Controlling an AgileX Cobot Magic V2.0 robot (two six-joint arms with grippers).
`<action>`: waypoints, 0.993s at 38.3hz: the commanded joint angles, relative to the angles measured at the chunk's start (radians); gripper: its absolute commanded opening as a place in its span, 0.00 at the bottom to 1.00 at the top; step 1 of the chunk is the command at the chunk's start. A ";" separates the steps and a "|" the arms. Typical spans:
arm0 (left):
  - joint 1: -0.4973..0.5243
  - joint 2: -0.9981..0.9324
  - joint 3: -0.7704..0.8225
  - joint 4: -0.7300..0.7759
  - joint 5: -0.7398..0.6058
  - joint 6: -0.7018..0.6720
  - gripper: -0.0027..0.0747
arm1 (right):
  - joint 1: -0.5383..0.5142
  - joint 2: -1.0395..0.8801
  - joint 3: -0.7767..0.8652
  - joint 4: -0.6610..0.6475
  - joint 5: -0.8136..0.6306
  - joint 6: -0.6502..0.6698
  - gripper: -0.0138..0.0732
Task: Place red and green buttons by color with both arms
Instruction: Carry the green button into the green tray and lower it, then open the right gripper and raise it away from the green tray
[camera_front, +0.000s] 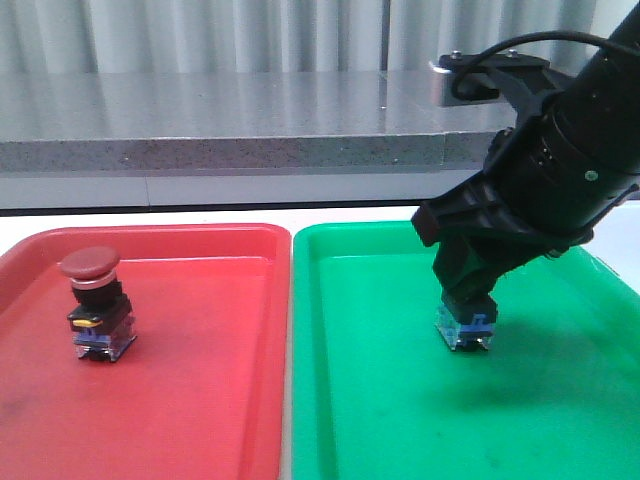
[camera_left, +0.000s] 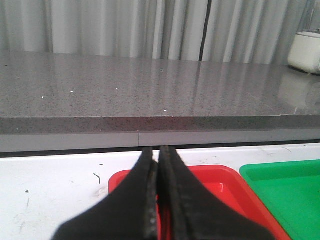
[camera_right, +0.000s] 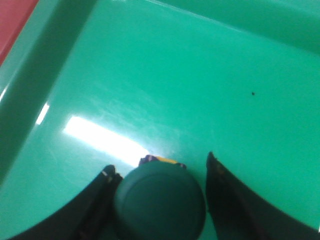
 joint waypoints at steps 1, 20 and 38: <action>-0.006 0.011 -0.025 -0.011 -0.078 -0.007 0.01 | 0.002 -0.028 -0.021 -0.009 -0.032 -0.012 0.73; -0.006 0.011 -0.025 -0.011 -0.078 -0.007 0.01 | -0.002 -0.200 -0.149 -0.009 0.070 -0.010 0.83; -0.006 0.011 -0.025 -0.011 -0.078 -0.007 0.01 | -0.173 -0.268 -0.266 -0.010 0.142 0.001 0.08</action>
